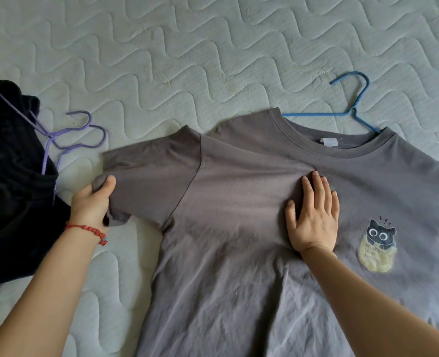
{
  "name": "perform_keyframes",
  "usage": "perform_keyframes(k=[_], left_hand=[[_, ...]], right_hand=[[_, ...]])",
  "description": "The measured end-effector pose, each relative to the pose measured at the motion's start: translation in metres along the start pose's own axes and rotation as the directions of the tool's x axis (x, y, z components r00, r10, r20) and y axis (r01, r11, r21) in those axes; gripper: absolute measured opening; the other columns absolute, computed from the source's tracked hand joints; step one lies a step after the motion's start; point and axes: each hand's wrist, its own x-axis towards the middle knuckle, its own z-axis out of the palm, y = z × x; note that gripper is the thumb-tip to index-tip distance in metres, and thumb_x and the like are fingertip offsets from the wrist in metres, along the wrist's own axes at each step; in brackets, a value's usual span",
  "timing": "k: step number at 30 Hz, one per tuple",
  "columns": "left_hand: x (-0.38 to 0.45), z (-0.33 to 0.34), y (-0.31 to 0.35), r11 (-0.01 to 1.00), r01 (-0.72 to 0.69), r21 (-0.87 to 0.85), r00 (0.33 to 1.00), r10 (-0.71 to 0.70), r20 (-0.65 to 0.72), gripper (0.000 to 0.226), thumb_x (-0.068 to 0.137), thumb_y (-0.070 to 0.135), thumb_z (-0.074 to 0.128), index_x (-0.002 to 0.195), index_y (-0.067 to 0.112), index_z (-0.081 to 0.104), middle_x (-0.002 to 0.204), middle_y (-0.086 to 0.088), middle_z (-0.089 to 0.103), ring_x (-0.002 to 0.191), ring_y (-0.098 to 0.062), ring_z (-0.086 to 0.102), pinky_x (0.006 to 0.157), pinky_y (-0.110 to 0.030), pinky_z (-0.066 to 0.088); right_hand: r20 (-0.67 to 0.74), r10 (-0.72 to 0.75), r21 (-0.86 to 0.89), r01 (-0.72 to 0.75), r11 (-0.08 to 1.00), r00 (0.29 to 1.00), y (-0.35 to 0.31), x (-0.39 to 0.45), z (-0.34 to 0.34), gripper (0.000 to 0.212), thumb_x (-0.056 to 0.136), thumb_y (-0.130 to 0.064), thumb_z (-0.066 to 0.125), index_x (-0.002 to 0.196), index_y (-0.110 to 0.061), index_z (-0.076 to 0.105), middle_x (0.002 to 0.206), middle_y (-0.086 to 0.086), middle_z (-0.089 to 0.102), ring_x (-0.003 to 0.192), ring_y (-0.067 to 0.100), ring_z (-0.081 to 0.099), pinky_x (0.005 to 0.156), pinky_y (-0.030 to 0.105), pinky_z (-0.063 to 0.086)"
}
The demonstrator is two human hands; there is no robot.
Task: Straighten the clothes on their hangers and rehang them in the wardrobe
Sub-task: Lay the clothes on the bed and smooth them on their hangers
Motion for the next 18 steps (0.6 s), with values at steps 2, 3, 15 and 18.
perform_keyframes(k=[2, 3, 15, 18], left_hand=[[0.000, -0.008, -0.008, 0.989, -0.056, 0.138, 0.998, 0.058, -0.010, 0.036, 0.088, 0.024, 0.060, 0.113, -0.002, 0.062, 0.084, -0.006, 0.062, 0.088, -0.018, 0.057, 0.083, -0.030, 0.047], [-0.002, -0.010, -0.010, 0.986, -0.027, 0.165, 1.000, 0.029, -0.007, 0.036, 0.088, 0.022, 0.060, 0.116, -0.001, 0.061, 0.075, -0.002, 0.063, 0.081, -0.013, 0.059, 0.078, -0.023, 0.047], [-0.051, 0.052, 0.024, 0.475, -0.585, 0.657, 0.759, 0.607, 0.236, 0.036, 0.078, 0.005, 0.059, 0.114, 0.003, 0.058, 0.120, -0.026, 0.052, 0.117, -0.041, 0.045, 0.099, -0.042, 0.033], [-0.047, 0.118, 0.053, 0.326, -0.798, 0.506, 0.575, 0.661, 0.481, 0.028, 0.082, 0.016, 0.054, 0.105, 0.005, 0.064, 0.117, -0.019, 0.057, 0.113, -0.036, 0.051, 0.095, -0.040, 0.038]], right_hand=[[0.000, -0.002, 0.000, 0.002, 1.000, 1.000, 0.000, 0.000, -0.001, 0.064, 0.085, -0.042, 0.028, 0.138, -0.009, 0.039, 0.151, 0.012, 0.032, 0.140, 0.028, 0.024, 0.114, 0.036, 0.005], [0.002, -0.003, -0.001, 0.003, 1.000, 1.000, 0.000, -0.001, -0.001, 0.063, 0.085, -0.042, 0.028, 0.138, -0.009, 0.039, 0.151, 0.013, 0.032, 0.140, 0.028, 0.025, 0.114, 0.036, 0.006], [-0.006, 0.015, 0.173, -0.014, 0.985, 1.000, 0.002, 0.013, -0.029, 0.058, 0.083, -0.045, 0.028, 0.124, -0.013, 0.054, 0.134, 0.009, 0.049, 0.126, 0.030, 0.040, 0.103, 0.038, 0.023], [-0.103, 0.046, 0.199, -0.025, 0.980, 0.994, 0.011, 0.045, -0.045, 0.043, 0.085, -0.034, 0.037, 0.113, -0.010, 0.059, 0.116, 0.016, 0.055, 0.111, 0.036, 0.047, 0.092, 0.040, 0.030]])
